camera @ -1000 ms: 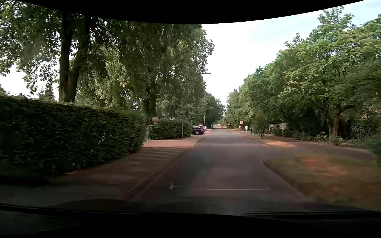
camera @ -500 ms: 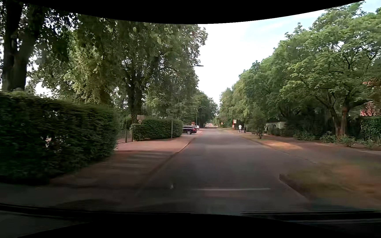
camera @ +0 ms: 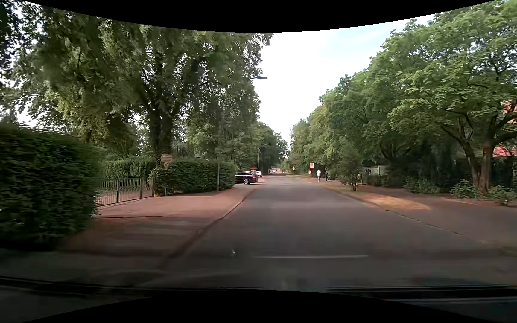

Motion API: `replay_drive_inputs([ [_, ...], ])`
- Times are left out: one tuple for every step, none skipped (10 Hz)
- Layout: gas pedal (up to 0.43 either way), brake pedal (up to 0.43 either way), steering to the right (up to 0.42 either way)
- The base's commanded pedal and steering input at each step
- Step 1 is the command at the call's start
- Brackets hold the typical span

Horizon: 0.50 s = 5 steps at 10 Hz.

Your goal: Follow the waypoints while adhering to traffic rules and regulations

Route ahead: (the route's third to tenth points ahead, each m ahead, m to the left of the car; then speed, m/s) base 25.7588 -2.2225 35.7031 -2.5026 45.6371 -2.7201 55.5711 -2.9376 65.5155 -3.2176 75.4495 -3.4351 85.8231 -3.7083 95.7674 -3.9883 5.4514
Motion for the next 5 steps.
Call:
replay_drive_inputs([
  [0.118, 0.000, 0.029],
  [0.118, 0.000, 0.021],
  [0.118, 0.000, 0.021],
  [0.118, 0.000, 0.030],
  [0.118, 0.000, 0.043],
])
